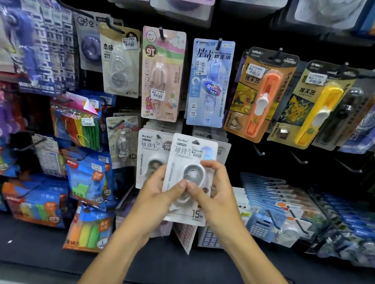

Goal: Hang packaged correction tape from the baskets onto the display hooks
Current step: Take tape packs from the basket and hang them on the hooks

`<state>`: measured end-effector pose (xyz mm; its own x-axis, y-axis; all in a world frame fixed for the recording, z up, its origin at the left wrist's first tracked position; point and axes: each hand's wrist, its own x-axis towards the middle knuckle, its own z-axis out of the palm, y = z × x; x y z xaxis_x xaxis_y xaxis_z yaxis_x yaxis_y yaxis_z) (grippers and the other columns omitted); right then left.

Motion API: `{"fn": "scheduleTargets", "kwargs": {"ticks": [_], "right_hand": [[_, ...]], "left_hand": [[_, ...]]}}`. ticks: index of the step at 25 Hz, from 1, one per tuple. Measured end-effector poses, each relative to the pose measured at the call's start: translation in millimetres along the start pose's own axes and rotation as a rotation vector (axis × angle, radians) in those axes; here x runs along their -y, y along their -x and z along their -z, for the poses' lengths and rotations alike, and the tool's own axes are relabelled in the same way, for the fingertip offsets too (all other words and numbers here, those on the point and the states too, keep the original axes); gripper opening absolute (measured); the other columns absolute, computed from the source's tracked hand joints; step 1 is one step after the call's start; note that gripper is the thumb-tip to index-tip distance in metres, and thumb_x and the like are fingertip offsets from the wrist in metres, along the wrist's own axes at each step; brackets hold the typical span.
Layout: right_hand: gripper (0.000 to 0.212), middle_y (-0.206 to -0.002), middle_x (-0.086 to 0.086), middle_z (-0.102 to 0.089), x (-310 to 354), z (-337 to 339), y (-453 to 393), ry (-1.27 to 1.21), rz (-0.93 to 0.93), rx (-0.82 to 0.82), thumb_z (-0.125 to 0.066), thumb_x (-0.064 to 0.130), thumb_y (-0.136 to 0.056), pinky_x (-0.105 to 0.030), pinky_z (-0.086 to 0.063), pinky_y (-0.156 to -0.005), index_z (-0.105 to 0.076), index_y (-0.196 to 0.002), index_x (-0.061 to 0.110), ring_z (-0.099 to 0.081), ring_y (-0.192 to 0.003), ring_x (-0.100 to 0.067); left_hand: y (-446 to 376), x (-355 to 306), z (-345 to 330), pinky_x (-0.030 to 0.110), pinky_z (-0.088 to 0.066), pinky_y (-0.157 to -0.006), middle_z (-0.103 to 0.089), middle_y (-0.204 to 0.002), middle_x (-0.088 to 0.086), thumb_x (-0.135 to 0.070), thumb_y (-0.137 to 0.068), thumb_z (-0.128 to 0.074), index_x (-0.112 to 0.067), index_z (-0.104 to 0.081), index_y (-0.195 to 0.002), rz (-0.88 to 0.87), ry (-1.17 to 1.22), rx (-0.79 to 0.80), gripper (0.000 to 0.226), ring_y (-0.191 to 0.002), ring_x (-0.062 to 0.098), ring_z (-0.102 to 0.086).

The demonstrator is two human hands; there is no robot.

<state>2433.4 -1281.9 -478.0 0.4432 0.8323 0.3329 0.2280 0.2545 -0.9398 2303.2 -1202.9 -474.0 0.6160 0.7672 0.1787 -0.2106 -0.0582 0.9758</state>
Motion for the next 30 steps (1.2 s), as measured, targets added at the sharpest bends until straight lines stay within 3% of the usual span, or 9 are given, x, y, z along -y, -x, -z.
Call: {"fn": "scheduleTargets", "kwargs": {"ticks": [2, 4, 7, 13, 15, 17, 20, 25, 30], "right_hand": [[0.043, -0.118, 0.015, -0.067, 4, 6, -7, -0.039, 0.024, -0.081, -0.073, 0.009, -0.09, -0.018, -0.054, -0.083, -0.057, -0.119, 0.036, -0.066, -0.106, 0.001], [0.043, -0.122, 0.024, -0.061, 6, 17, -10, 0.022, -0.022, -0.173, -0.071, 0.009, -0.091, -0.013, -0.047, -0.086, -0.058, -0.117, 0.041, -0.056, -0.108, 0.016], [0.042, -0.13, 0.028, -0.055, 0, 28, -9, 0.073, -0.097, -0.225, -0.07, 0.014, -0.091, -0.02, -0.04, -0.095, -0.062, -0.114, 0.049, -0.047, -0.118, 0.018], [0.046, -0.139, 0.015, -0.049, -13, 20, -35, 0.216, -0.119, -0.215, -0.062, 0.02, -0.098, -0.026, -0.037, -0.1, -0.052, -0.139, 0.04, -0.047, -0.13, -0.009], [0.056, -0.154, 0.004, -0.032, -21, 18, -41, 0.526, -0.064, -0.189, -0.053, 0.031, -0.102, -0.031, -0.036, -0.103, -0.031, -0.153, 0.037, -0.036, -0.138, -0.019], [0.062, -0.167, -0.006, -0.01, -37, 21, -33, 1.061, 0.043, -0.175, -0.044, 0.037, -0.103, -0.044, -0.034, -0.11, -0.018, -0.159, 0.031, -0.025, -0.145, -0.027], [0.064, -0.168, -0.012, -0.011, -51, 37, -27, 1.505, 0.195, -0.197, -0.048, 0.033, -0.1, -0.058, -0.031, -0.114, -0.027, -0.159, 0.017, -0.021, -0.152, -0.036], [0.059, -0.163, -0.005, -0.031, -56, 29, -52, 1.635, 0.467, -0.023, -0.057, 0.032, -0.096, -0.058, -0.031, -0.116, -0.045, -0.15, 0.013, -0.03, -0.149, -0.036], [0.061, -0.169, 0.003, 0.001, -57, 30, -73, 1.618, 0.29, 0.153, -0.039, 0.032, -0.103, -0.055, -0.009, -0.123, -0.02, -0.16, 0.022, 0.002, -0.155, -0.035]], "left_hand": [[-4, 2, 0, 0.019, -0.052, -0.092, -0.069, -0.122, -0.016, -0.024, -0.103, -0.056, -0.039, -0.06, -0.132, -0.124, -0.357, -0.027, 0.032, -0.118, 0.008, -0.064], [-10, 4, 9, 0.034, -0.039, -0.112, -0.051, -0.143, -0.01, -0.033, -0.102, -0.053, -0.031, -0.045, -0.15, -0.269, -0.861, -0.146, 0.048, -0.136, 0.013, -0.044], [-16, 7, 25, 0.043, -0.018, -0.123, -0.009, -0.169, -0.009, -0.036, -0.099, -0.053, -0.03, -0.019, -0.161, -0.246, -1.195, -0.15, 0.07, -0.154, 0.016, -0.009], [-18, 25, 26, 0.045, -0.005, -0.125, 0.035, -0.158, -0.018, -0.037, -0.099, -0.053, -0.034, 0.003, -0.161, -0.131, -1.325, -0.057, 0.084, -0.154, 0.014, 0.02], [-18, 27, 29, 0.046, -0.004, -0.125, 0.037, -0.157, -0.018, -0.037, -0.098, -0.053, -0.034, 0.006, -0.161, -0.136, -1.337, -0.06, 0.086, -0.154, 0.014, 0.021], [-19, 28, 33, 0.046, -0.005, -0.125, 0.038, -0.157, -0.017, -0.036, -0.098, -0.054, -0.034, 0.006, -0.161, -0.139, -1.36, -0.058, 0.087, -0.154, 0.014, 0.021], [-18, 29, 32, 0.046, -0.006, -0.125, 0.041, -0.154, -0.015, -0.036, -0.097, -0.053, -0.032, 0.009, -0.161, -0.135, -1.395, -0.049, 0.089, -0.154, 0.016, 0.023], [-20, 32, 28, 0.045, -0.007, -0.125, 0.04, -0.152, -0.016, -0.036, -0.097, -0.052, -0.032, 0.009, -0.161, -0.146, -1.392, -0.056, 0.089, -0.155, 0.017, 0.02], [-21, 33, 30, 0.044, -0.009, -0.125, 0.038, -0.156, -0.016, -0.035, -0.097, -0.053, -0.031, 0.008, -0.161, -0.153, -1.396, -0.048, 0.089, -0.155, 0.017, 0.019]]}}
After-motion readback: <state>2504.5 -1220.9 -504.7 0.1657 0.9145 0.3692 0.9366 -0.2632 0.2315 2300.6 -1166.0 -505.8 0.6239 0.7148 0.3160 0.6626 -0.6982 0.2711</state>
